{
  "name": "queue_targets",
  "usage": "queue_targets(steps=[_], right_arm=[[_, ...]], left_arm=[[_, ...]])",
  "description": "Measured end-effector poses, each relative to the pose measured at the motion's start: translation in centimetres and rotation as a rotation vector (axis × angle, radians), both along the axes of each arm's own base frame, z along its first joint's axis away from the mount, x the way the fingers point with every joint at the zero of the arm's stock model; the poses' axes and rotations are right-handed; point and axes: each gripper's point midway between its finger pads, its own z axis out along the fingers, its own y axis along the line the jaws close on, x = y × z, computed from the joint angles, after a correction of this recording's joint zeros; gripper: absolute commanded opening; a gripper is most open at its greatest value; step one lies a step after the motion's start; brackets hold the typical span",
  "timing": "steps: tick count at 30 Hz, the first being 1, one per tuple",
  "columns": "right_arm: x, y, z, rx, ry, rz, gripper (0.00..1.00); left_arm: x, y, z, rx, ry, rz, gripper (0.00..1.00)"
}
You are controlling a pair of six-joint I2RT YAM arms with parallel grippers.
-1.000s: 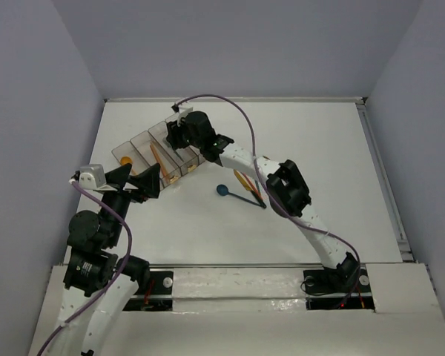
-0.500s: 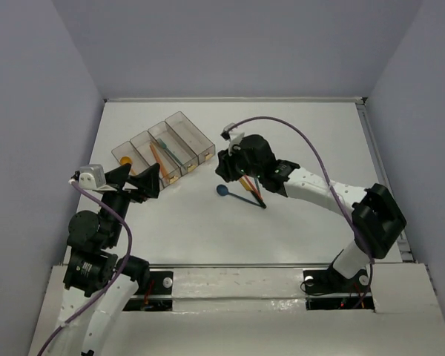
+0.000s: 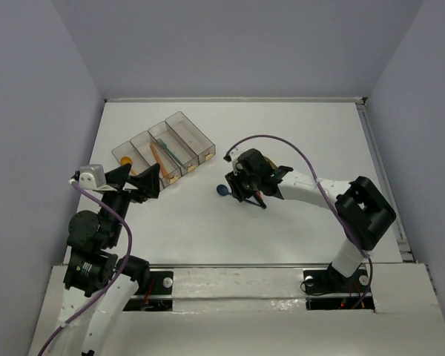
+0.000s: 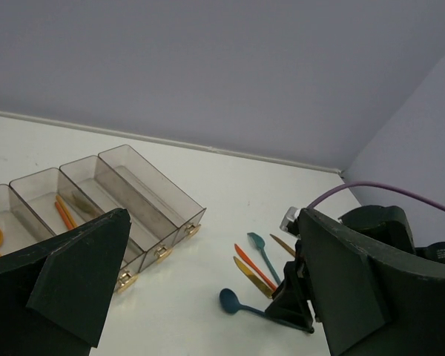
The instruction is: Sort the eating utensils into containers
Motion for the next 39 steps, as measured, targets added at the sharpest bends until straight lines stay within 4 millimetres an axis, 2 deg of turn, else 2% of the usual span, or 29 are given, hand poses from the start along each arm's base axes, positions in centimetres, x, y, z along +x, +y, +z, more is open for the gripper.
queue_targets(steps=[2,6,9,10,13,18,26,28,30,33,34,37,39], right_arm=[[0.3,0.2,-0.5,-0.014,0.006,0.008,0.49],[0.7,0.5,-2.8,-0.060,0.039,0.019,0.47],[0.4,0.1,-4.5,-0.099,0.067,0.025,0.34],[0.7,0.4,-4.3,-0.093,0.063,0.027,0.27],[0.9,0.9,-4.2,-0.085,0.065,0.035,0.15],[0.3,2.0,-4.5,-0.053,0.089,0.061,0.03],[-1.4,5.3,-3.5,0.050,0.118,0.108,0.00],[-1.3,6.6,-2.2,0.100,0.112,0.122,0.00],[-0.9,8.6,0.0,0.176,0.092,0.143,0.00],[0.6,12.4,5.4,0.339,0.034,0.163,0.00],[1.3,14.1,8.0,0.415,0.009,0.173,0.00],[3.0,18.7,13.6,0.584,-0.066,0.211,0.00],[4.2,22.0,16.2,0.686,-0.104,0.231,0.00]], left_arm=[[0.0,-0.1,0.0,0.001,0.000,-0.003,0.99],[0.0,-0.1,0.0,0.001,0.000,-0.007,0.99],[-0.1,-0.2,0.0,0.002,-0.001,-0.011,0.99],[-0.1,-0.2,0.0,0.002,-0.001,-0.013,0.99],[-0.1,-0.3,0.0,0.003,-0.001,-0.015,0.99],[-0.1,-0.3,0.0,0.003,-0.001,-0.019,0.99],[-0.1,-0.4,0.0,0.005,-0.002,-0.026,0.99],[-0.1,-0.4,0.0,0.005,-0.002,-0.022,0.99],[-0.2,-0.3,0.0,0.004,-0.004,-0.021,0.99],[-0.2,-0.2,0.1,0.003,-0.008,-0.017,0.99],[-0.2,-0.1,0.2,0.003,-0.009,-0.015,0.99],[-0.3,0.0,0.2,0.002,-0.012,-0.011,0.99],[-0.3,0.0,0.2,0.002,-0.013,-0.011,0.99]])
